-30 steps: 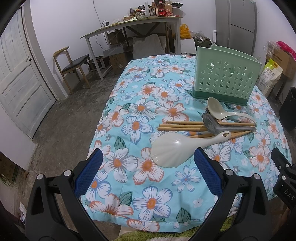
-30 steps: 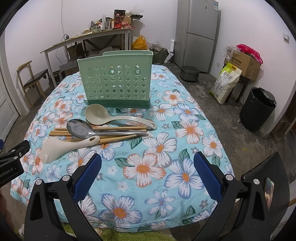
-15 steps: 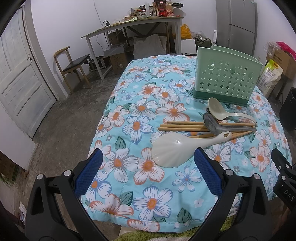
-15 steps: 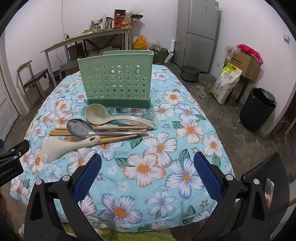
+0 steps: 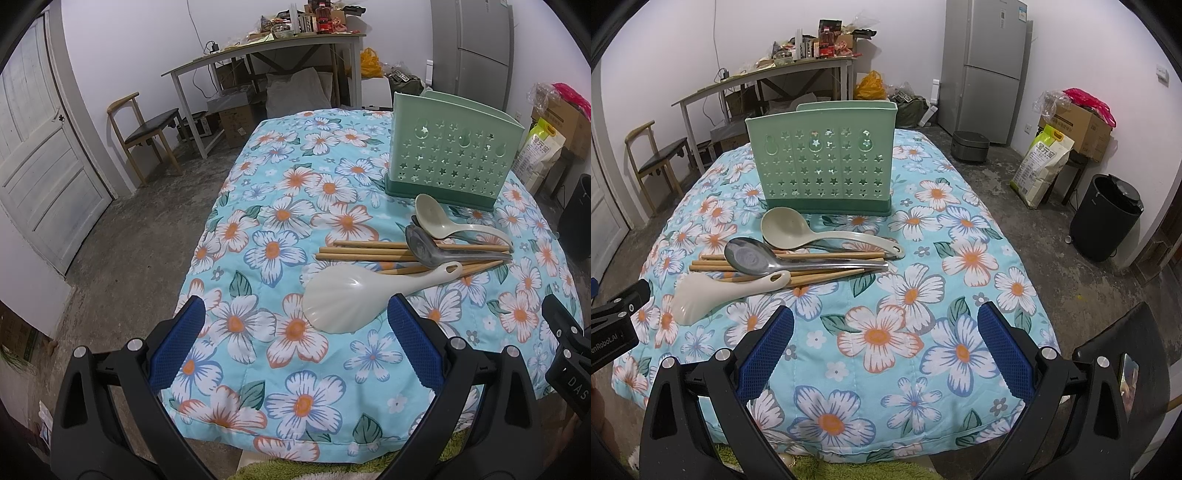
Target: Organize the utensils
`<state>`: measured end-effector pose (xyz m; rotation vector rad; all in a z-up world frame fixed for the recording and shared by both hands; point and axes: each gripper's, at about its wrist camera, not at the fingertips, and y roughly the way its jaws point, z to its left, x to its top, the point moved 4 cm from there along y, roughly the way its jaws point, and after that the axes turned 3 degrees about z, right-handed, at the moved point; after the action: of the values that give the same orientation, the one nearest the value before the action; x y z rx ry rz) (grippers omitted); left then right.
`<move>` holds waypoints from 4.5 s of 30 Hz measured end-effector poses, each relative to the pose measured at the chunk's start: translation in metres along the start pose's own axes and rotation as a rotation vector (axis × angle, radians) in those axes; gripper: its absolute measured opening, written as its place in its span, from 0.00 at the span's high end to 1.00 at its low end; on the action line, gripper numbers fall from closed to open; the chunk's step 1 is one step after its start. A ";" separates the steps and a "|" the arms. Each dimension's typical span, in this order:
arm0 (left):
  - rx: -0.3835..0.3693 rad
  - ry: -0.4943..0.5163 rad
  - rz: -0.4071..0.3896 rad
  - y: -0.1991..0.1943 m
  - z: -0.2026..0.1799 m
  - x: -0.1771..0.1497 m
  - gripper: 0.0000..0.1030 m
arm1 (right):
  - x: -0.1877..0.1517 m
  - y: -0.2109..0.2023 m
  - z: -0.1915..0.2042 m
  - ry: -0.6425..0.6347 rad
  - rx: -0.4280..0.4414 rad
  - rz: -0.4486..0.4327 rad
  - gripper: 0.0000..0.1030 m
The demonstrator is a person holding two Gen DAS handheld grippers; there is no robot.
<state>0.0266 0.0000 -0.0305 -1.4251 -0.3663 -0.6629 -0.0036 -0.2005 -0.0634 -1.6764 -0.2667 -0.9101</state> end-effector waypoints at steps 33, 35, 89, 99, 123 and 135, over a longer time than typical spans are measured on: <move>-0.044 -0.010 0.002 0.017 0.009 0.004 0.07 | 0.004 0.014 0.014 -0.048 -0.011 0.005 0.06; -0.059 -0.013 0.016 0.024 0.011 0.003 0.07 | 0.003 0.019 0.017 -0.059 -0.004 0.016 0.06; -0.923 0.091 0.166 0.065 0.012 -0.026 0.81 | -0.011 0.103 0.043 -0.052 0.292 0.230 0.06; -0.849 0.463 0.030 0.023 -0.024 -0.052 0.81 | -0.006 0.082 0.024 0.024 0.355 0.233 0.06; -1.092 0.165 0.326 0.043 -0.024 -0.073 0.79 | -0.032 0.070 0.034 0.083 0.536 0.328 0.53; -1.110 0.078 0.354 0.056 -0.041 -0.064 0.78 | -0.037 0.064 0.053 0.035 0.619 0.363 0.79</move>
<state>0.0056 -0.0263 -0.1187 -2.4202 0.4004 -0.6413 0.0327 -0.1629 -0.1372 -1.0839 -0.1857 -0.5094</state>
